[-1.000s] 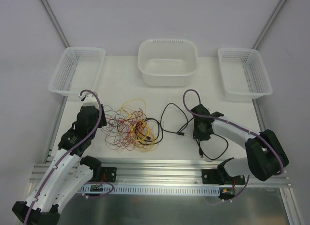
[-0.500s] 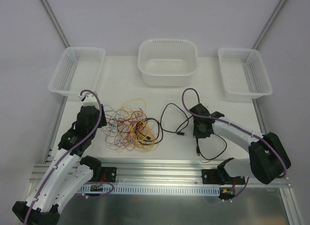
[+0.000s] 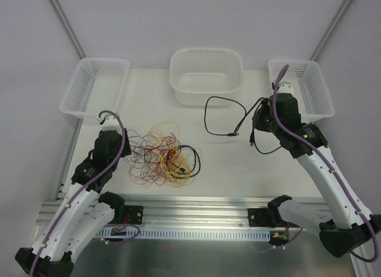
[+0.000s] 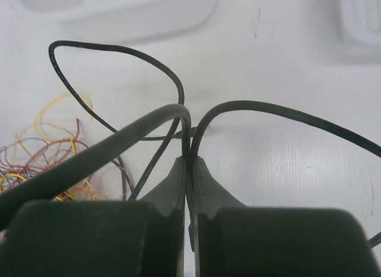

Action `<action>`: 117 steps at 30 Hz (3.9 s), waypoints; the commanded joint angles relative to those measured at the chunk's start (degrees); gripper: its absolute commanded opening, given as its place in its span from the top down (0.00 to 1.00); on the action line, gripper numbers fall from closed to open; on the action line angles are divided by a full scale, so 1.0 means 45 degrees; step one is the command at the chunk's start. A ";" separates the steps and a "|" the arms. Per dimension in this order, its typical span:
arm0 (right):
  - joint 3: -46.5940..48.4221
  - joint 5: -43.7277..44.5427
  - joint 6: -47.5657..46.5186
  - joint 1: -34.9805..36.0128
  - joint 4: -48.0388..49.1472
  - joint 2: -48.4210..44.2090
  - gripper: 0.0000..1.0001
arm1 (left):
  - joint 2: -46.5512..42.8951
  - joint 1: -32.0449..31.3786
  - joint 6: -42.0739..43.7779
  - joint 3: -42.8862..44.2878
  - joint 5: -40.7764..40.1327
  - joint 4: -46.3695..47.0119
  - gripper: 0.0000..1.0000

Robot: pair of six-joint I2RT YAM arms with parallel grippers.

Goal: Untangle the cables

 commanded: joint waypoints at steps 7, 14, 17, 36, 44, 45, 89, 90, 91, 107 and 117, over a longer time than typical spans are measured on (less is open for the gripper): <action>0.4078 -0.0317 -0.1107 -0.1399 -0.0209 0.0607 1.00 | 0.0048 0.0110 -0.0032 0.0311 0.0215 0.0135 0.58; 0.6111 -0.1115 -0.0152 -0.5025 0.0180 0.1779 0.99 | 0.0087 0.0110 -0.0052 0.0330 0.0429 0.0155 0.58; 0.6502 -0.1449 0.0571 -0.6414 0.0727 0.2306 0.99 | 0.0068 0.0090 -0.0052 0.0311 0.0449 0.0155 0.58; 0.9001 0.0992 0.2057 -1.0053 0.4321 0.7735 0.99 | -0.0011 0.0090 -0.0130 0.0253 0.0742 0.0213 0.58; 0.9841 0.0311 0.1610 -0.9936 0.6000 1.0919 0.99 | 0.0379 0.0090 -0.0111 0.0213 0.0703 0.0311 0.58; 0.9920 -0.0117 0.1511 -0.9897 0.6466 1.1637 0.99 | 0.0399 0.0090 -0.0110 0.0213 0.0722 0.0369 0.58; -0.0214 -0.5806 0.0475 0.5585 0.5628 0.5979 0.16 | 0.0282 0.0090 0.0046 0.0135 0.2441 0.0643 0.57; -0.0448 -0.5727 0.0765 0.5843 0.5843 0.6193 0.16 | 0.0379 0.0110 0.0046 0.0155 0.2480 0.0643 0.58; -0.0489 -0.5630 0.0845 0.6078 0.6039 0.6466 0.16 | 0.0361 0.0090 0.0046 0.0155 0.2519 0.0643 0.58; -0.1250 -0.2018 0.1082 0.5634 0.6414 0.7741 0.99 | 0.0848 0.0090 0.0144 0.0135 0.3027 0.0701 0.57; -0.0628 -0.0588 -0.0032 0.4498 0.3308 0.2566 0.99 | 0.0927 0.0090 0.0163 0.0116 0.3066 0.0721 0.57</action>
